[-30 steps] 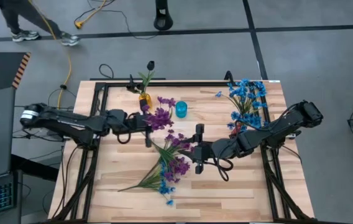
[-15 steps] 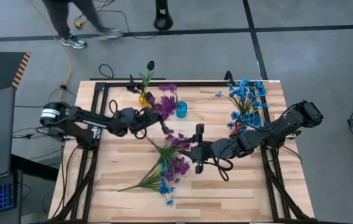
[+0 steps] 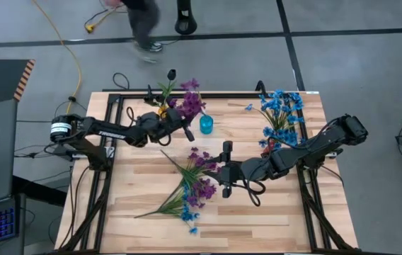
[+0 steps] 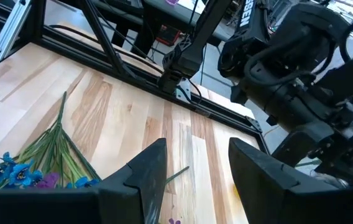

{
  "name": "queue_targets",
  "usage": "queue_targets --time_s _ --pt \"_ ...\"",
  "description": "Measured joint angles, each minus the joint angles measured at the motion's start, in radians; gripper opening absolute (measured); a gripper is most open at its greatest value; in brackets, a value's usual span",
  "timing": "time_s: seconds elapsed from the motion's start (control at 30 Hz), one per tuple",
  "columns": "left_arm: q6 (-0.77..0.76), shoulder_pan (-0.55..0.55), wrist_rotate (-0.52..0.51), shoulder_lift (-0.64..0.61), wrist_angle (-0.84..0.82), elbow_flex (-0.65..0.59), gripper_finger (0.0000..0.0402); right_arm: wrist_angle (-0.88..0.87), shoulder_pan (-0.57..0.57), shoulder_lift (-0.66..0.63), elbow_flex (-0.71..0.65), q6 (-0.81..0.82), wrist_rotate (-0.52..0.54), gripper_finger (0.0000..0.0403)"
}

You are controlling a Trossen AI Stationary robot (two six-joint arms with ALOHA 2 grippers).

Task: Sort flowers into vase by color
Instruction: Put the left violet flower into the blue vase

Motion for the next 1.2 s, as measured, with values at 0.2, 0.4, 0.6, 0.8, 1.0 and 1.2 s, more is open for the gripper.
queue_targets --time_s 0.2,0.4,0.6,0.8,1.0,1.2 --pt "-0.025 0.02 0.005 0.0 -0.044 0.0 0.0003 0.0 0.0 0.0 0.0 0.0 0.0 0.0198" --pt "-0.026 0.021 0.005 0.0 -0.046 0.0 0.0002 0.0 0.0 0.0 0.0 0.0 0.0 0.0198" --pt "-0.037 0.027 0.005 0.0 -0.062 0.0 0.0004 0.0 0.0 0.0 0.0 0.0 0.0 0.0198" --pt "-0.08 0.044 0.005 0.0 -0.074 0.0 0.0016 0.0 0.0 0.0 0.0 0.0 0.0 0.0198" --pt "-0.084 0.052 0.006 0.0 -0.106 0.0 0.0019 0.0 0.0 0.0 0.0 0.0 0.0 0.0198" --pt "-0.073 0.052 0.005 0.0 -0.116 0.0 0.0019 0.0 0.0 0.0 0.0 0.001 0.0 0.0198"
